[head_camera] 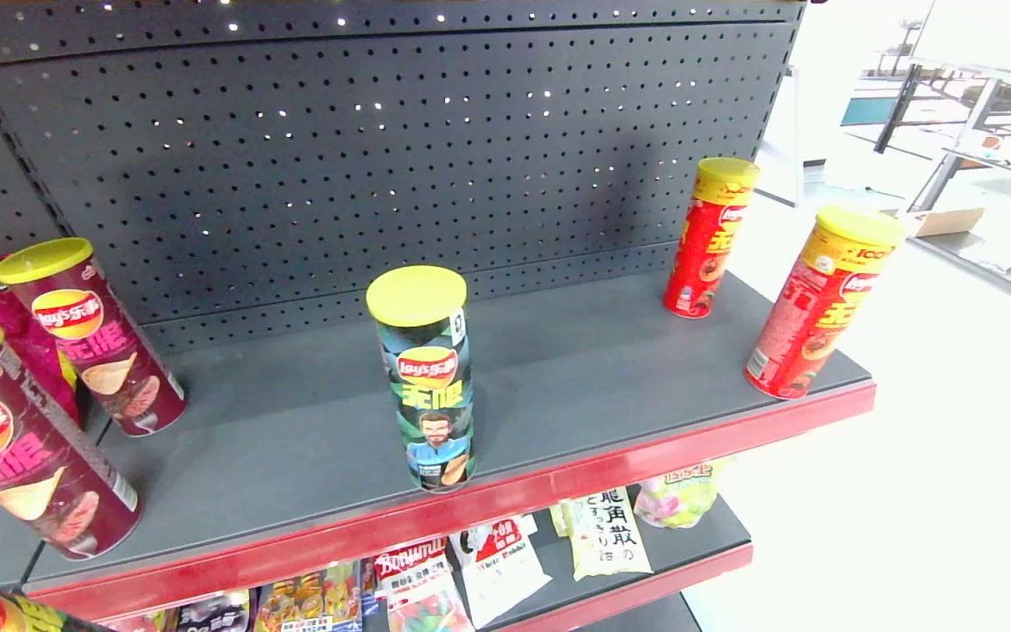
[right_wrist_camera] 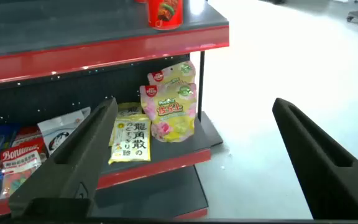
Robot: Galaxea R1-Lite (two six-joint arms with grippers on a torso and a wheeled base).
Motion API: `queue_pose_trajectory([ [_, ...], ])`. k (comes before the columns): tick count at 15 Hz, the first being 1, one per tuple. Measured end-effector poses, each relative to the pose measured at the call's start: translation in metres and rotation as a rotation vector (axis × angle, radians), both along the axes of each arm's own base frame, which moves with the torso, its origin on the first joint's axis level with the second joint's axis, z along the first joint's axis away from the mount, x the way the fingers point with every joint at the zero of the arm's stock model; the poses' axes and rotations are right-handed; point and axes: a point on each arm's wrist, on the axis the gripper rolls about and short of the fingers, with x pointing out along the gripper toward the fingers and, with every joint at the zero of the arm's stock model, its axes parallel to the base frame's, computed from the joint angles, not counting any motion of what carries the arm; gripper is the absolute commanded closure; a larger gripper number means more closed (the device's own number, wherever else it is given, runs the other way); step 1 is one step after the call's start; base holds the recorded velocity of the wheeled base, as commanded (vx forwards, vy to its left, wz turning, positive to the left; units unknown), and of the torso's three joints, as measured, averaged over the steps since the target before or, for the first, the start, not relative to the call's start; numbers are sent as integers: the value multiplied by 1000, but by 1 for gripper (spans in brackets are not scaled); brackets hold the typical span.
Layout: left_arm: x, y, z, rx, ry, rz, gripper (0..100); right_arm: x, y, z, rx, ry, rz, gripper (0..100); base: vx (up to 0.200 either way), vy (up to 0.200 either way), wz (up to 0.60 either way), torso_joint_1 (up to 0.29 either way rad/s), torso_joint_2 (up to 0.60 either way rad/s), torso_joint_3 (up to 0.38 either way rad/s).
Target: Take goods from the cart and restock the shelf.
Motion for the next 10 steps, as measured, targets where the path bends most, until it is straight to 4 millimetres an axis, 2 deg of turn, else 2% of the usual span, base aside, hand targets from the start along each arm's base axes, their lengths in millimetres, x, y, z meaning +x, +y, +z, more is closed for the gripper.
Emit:
queue_pose_trajectory([
  [10,1,0,0,0,9,10,100,0,0,0,0,1,0,0,0,0,0,0,0,0],
])
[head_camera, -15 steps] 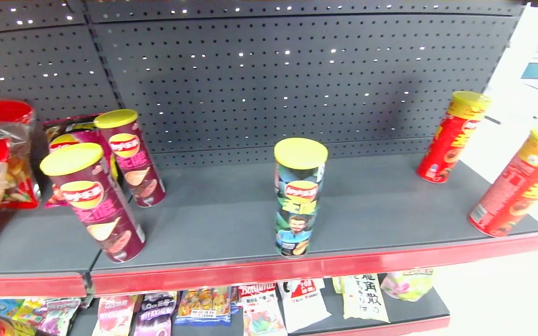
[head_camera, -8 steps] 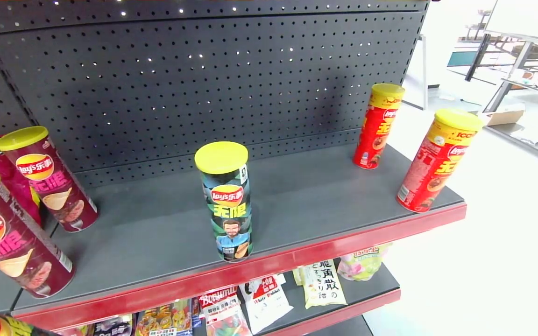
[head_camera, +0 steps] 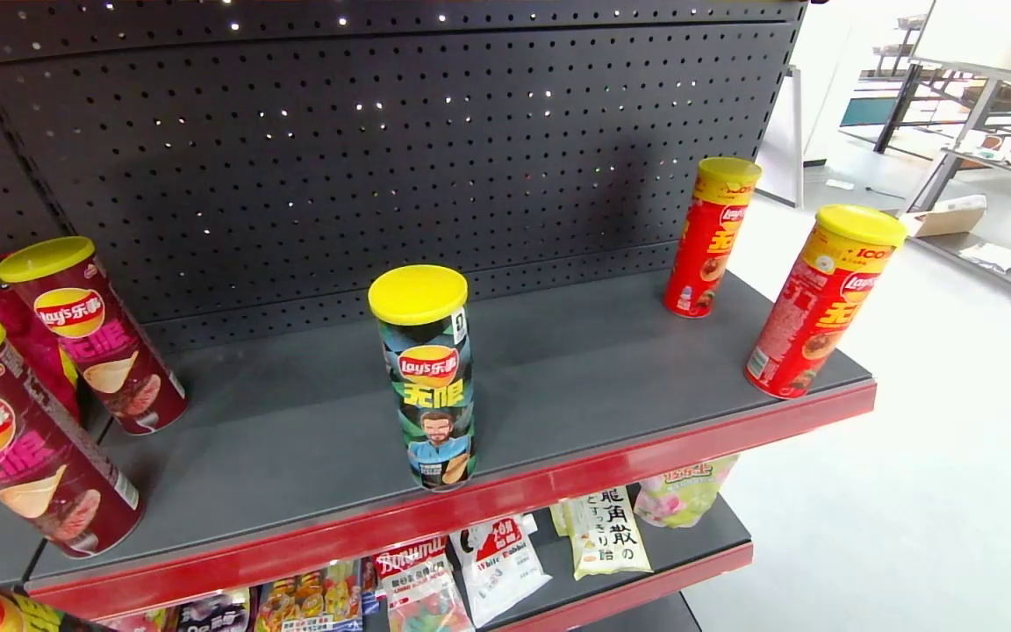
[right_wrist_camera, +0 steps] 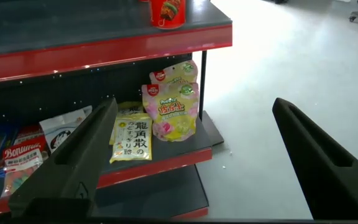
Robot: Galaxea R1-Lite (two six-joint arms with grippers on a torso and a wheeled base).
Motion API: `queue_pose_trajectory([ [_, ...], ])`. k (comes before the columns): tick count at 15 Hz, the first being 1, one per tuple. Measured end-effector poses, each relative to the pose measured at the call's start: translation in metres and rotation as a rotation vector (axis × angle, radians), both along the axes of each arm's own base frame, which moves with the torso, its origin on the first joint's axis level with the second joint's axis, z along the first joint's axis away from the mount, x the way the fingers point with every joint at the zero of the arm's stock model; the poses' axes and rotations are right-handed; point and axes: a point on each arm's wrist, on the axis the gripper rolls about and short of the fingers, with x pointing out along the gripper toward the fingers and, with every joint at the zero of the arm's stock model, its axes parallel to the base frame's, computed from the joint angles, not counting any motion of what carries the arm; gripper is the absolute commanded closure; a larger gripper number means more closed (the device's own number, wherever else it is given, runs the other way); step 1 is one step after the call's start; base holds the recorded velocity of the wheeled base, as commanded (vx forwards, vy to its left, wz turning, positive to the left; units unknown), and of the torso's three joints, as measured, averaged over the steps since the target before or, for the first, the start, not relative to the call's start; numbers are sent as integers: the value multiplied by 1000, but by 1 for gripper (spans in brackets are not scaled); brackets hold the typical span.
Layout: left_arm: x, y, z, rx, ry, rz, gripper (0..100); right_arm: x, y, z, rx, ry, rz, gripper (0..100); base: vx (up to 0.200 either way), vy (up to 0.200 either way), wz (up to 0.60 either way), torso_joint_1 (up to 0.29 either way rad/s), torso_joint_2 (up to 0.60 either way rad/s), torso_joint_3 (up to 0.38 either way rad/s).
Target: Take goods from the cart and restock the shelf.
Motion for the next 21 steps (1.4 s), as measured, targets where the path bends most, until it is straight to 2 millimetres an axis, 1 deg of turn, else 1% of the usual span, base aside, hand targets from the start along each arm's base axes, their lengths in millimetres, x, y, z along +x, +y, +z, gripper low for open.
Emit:
queue_pose_trajectory([
  [4,5,0,0,1,32,4,100,0,0,0,1,0,0,0,0,0,0,0,0,0],
  [7,15,0,6,2,72,1,100,0,0,0,1,-1,0,0,0,0,0,0,0,0],
  [10,24,-1,8,4,120,-20,100,0,0,0,1,-1,0,0,0,0,0,0,0,0],
  [13,39,-2,19,6,151,-75,100,0,0,0,1,-1,0,0,0,0,0,0,0,0],
  [15,57,-4,33,11,170,-98,100,0,0,0,1,-1,0,0,0,0,0,0,0,0],
  [16,69,-4,42,13,166,-107,100,0,0,0,1,-2,0,0,0,0,0,0,0,0],
  [18,100,-7,61,17,147,-117,100,0,0,0,1,-1,0,0,0,0,0,0,0,0],
  [20,134,-10,74,21,132,-129,100,0,0,0,1,-1,0,0,0,0,0,0,0,0],
  [21,148,-14,78,23,139,-142,100,0,0,0,1,-1,0,0,0,0,0,0,0,0],
])
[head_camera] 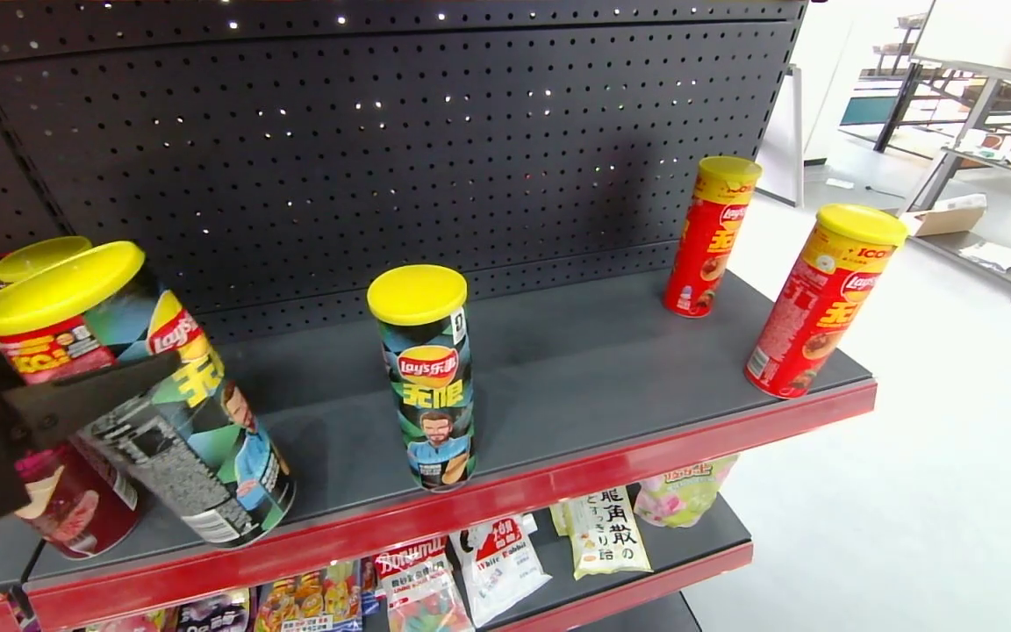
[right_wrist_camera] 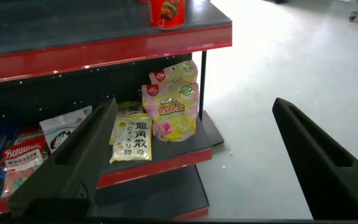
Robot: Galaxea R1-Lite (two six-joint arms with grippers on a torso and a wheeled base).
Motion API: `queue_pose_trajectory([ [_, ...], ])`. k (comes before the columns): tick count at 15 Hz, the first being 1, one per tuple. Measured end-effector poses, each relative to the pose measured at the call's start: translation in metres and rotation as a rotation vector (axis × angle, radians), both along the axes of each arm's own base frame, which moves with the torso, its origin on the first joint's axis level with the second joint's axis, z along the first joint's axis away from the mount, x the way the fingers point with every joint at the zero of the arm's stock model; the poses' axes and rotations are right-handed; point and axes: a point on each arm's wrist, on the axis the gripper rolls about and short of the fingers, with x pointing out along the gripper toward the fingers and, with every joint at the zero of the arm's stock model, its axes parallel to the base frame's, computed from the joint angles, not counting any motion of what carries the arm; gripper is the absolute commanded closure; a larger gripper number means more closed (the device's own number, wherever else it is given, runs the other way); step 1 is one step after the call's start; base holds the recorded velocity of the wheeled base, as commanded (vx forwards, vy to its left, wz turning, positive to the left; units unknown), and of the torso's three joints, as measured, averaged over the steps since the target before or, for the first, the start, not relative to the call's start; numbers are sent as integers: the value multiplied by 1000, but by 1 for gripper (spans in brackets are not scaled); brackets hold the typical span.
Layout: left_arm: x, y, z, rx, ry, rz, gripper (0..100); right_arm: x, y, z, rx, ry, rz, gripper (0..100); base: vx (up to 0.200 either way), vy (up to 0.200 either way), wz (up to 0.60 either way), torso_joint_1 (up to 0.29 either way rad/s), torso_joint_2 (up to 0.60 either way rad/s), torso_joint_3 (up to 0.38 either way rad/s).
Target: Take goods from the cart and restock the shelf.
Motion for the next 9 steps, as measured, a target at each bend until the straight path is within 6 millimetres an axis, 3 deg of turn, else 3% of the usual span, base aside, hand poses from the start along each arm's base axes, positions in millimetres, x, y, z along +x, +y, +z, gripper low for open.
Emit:
queue_pose_trajectory([
  [5,65,-21,9,27,3,-76,100,0,0,0,0,1,0,0,0,0,0,0,0,0],
  [9,115,-39,5,73,-76,-122,100,0,0,0,0,1,0,0,0,0,0,0,0,0],
])
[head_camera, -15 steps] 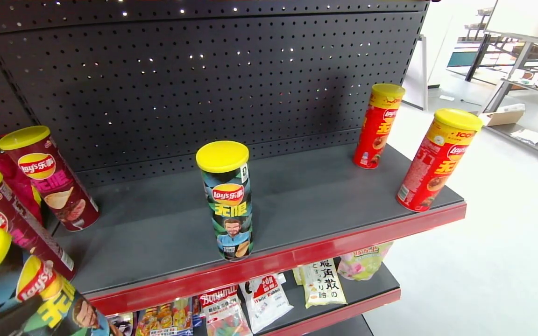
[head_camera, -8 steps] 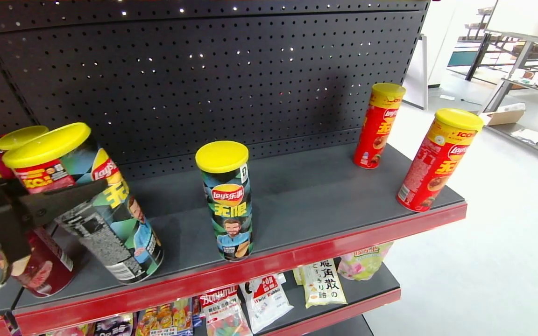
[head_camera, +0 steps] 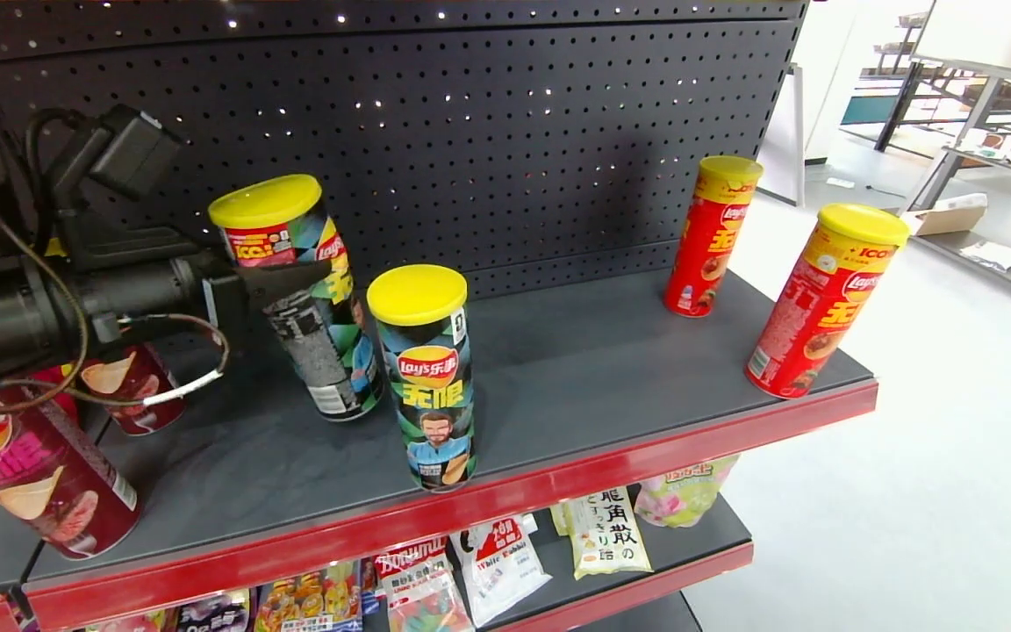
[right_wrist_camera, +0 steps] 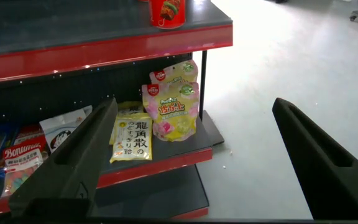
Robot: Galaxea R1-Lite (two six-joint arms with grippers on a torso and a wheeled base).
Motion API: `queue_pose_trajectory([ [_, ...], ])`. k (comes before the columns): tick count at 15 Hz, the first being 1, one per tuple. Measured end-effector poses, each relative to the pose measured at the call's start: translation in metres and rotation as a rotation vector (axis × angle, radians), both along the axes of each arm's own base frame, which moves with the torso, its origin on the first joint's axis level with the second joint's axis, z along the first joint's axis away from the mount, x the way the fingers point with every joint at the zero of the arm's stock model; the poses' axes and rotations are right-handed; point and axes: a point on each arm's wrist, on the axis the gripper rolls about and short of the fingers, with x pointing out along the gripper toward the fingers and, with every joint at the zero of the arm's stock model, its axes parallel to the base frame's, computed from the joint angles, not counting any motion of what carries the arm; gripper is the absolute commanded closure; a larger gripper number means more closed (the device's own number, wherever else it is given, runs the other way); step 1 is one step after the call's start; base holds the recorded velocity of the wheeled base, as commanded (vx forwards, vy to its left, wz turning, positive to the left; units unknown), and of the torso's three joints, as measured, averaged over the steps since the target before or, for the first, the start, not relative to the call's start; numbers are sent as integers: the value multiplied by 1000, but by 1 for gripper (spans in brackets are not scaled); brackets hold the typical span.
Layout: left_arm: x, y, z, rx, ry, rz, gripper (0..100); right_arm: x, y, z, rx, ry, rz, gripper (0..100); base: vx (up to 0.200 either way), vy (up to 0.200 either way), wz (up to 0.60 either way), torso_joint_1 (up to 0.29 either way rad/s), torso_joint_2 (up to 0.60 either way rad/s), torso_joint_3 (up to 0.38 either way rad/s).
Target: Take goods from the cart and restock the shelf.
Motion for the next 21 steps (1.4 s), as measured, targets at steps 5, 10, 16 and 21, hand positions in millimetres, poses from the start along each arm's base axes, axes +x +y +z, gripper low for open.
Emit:
queue_pose_trajectory([
  [5,39,-10,-10,-6,-22,-44,100,0,0,0,0,0,0,0,0,0,0,0,0,0],
  [10,62,-15,-12,-28,-21,-192,100,0,0,0,0,0,0,0,0,0,0,0,0,0],
  [16,94,-10,-15,-1,-70,-282,100,0,0,0,0,0,0,0,0,0,0,0,0,0],
  [21,118,0,-36,37,-115,-440,100,0,0,0,0,0,0,0,0,0,0,0,0,0],
])
